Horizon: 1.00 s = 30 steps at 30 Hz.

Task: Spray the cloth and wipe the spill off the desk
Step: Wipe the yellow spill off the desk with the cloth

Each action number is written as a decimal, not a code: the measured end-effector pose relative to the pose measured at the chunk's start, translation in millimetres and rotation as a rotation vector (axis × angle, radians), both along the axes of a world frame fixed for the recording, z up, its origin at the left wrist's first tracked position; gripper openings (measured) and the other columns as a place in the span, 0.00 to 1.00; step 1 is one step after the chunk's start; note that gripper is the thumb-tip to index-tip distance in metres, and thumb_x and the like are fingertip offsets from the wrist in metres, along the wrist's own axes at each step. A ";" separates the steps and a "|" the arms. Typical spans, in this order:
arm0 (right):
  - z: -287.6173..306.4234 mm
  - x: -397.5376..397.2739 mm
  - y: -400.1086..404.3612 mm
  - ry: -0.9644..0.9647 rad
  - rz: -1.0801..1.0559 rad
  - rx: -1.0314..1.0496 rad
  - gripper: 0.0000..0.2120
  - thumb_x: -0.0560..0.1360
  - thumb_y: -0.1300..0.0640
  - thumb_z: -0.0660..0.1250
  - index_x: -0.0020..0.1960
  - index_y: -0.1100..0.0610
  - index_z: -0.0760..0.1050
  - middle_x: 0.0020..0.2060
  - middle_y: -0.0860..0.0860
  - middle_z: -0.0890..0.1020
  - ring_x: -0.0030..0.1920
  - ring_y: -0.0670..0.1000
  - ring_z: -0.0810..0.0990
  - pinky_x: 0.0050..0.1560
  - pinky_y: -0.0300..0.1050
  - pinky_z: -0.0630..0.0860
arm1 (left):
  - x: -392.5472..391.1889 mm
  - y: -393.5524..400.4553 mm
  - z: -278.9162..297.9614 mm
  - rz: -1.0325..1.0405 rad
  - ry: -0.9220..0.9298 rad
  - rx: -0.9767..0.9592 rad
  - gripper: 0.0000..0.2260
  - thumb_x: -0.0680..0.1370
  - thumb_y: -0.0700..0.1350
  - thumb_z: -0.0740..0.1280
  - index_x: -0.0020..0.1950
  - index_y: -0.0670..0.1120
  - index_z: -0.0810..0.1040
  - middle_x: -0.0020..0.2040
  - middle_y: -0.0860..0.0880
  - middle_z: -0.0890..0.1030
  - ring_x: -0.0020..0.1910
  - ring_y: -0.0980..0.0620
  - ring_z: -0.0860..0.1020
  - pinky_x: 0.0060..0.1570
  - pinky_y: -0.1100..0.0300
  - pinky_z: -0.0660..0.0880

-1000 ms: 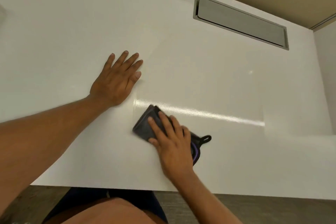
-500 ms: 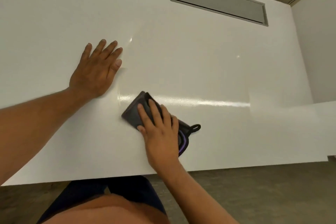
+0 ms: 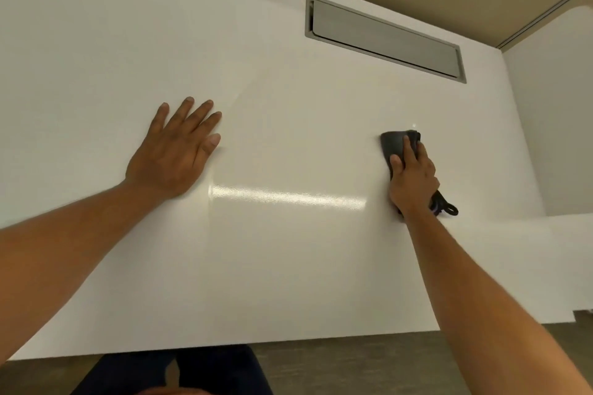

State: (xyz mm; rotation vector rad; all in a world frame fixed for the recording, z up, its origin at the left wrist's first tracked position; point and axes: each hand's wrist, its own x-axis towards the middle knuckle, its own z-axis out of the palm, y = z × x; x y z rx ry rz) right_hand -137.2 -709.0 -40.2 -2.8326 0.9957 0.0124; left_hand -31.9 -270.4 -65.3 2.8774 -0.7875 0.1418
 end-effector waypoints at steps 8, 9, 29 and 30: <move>0.1 145.9 45.2 0.021 0.207 0.017 0.26 0.88 0.45 0.52 0.85 0.44 0.56 0.84 0.53 0.58 0.78 0.62 0.63 0.73 0.65 0.62 | 4.4 -0.8 -2.4 0.009 0.018 0.023 0.28 0.89 0.56 0.40 0.85 0.48 0.63 0.86 0.48 0.63 0.86 0.44 0.60 0.84 0.40 0.54; -1.2 153.4 60.7 0.029 0.256 0.015 0.26 0.88 0.45 0.52 0.85 0.44 0.56 0.85 0.53 0.58 0.79 0.61 0.63 0.73 0.64 0.62 | 4.2 -0.7 -1.9 0.009 0.021 0.026 0.29 0.89 0.56 0.39 0.85 0.48 0.62 0.86 0.48 0.63 0.86 0.44 0.60 0.84 0.40 0.54; 10.3 -72.0 247.6 0.150 0.813 0.130 0.26 0.88 0.43 0.52 0.85 0.41 0.55 0.86 0.46 0.55 0.84 0.57 0.53 0.79 0.58 0.55 | -18.7 0.2 20.5 0.031 0.226 -0.004 0.31 0.86 0.58 0.39 0.85 0.48 0.62 0.87 0.48 0.61 0.87 0.45 0.55 0.85 0.38 0.48; 16.3 -73.2 250.6 0.163 0.795 0.134 0.25 0.88 0.43 0.53 0.84 0.41 0.56 0.86 0.46 0.54 0.84 0.58 0.50 0.80 0.59 0.52 | -29.3 0.3 24.1 0.054 0.233 -0.024 0.30 0.87 0.58 0.41 0.84 0.47 0.63 0.86 0.48 0.61 0.87 0.45 0.55 0.85 0.38 0.49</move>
